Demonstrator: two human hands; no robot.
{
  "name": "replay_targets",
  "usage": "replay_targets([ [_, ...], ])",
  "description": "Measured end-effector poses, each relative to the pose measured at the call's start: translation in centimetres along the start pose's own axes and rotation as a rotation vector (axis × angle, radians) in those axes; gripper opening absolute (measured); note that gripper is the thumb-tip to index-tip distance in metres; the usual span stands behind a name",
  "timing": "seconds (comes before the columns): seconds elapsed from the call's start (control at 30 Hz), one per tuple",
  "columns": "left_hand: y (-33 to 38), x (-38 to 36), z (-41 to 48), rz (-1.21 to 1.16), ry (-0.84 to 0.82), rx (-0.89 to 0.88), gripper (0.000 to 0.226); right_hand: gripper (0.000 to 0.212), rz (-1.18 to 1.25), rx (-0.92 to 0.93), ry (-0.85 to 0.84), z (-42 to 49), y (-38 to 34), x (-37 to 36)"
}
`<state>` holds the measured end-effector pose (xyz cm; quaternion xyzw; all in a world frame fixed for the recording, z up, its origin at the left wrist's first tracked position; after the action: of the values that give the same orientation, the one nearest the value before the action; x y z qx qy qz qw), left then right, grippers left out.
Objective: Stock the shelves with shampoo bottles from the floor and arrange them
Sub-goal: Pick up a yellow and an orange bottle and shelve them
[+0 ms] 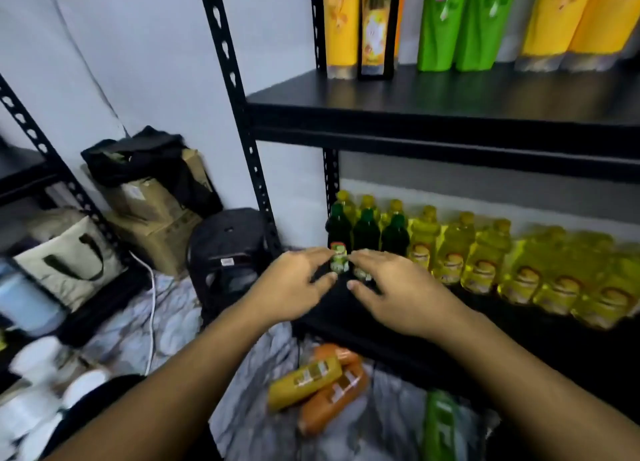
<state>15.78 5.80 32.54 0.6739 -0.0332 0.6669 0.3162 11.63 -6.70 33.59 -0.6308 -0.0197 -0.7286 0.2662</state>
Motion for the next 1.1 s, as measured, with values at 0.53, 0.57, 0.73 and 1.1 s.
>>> replay_targets([
  [0.53,-20.9,-31.5,-6.0,-0.108,-0.502,0.546,0.054,0.046,0.738,-0.934,-0.407,-9.6,10.8,-38.8],
  [0.57,-21.8,-32.7,-6.0,-0.068,-0.502,0.545,0.064,0.044,0.788,-0.995,-0.378,-9.9,11.5,-39.9],
  [0.73,-24.3,-36.4,-5.2,0.046,-0.542,0.515,0.073,0.067,1.003,-1.148,-0.307,-10.3,13.0,-44.7],
  [1.1,-19.0,-43.0,-7.5,-0.218,-0.624,0.509,0.076,0.055,0.794,-1.127,-0.103,-14.7,15.4,-45.8],
])
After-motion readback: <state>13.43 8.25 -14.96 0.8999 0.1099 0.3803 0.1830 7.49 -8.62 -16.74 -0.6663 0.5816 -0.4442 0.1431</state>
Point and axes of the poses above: each hand's wrist, its own z-axis towards the middle knuckle, its own x-axis out of the back of the hand, y = z × x, the point moved 9 cm from there along z, towards the middle knuckle, and after that the axes turned 3 degrees about x, right-handed, at the moved point
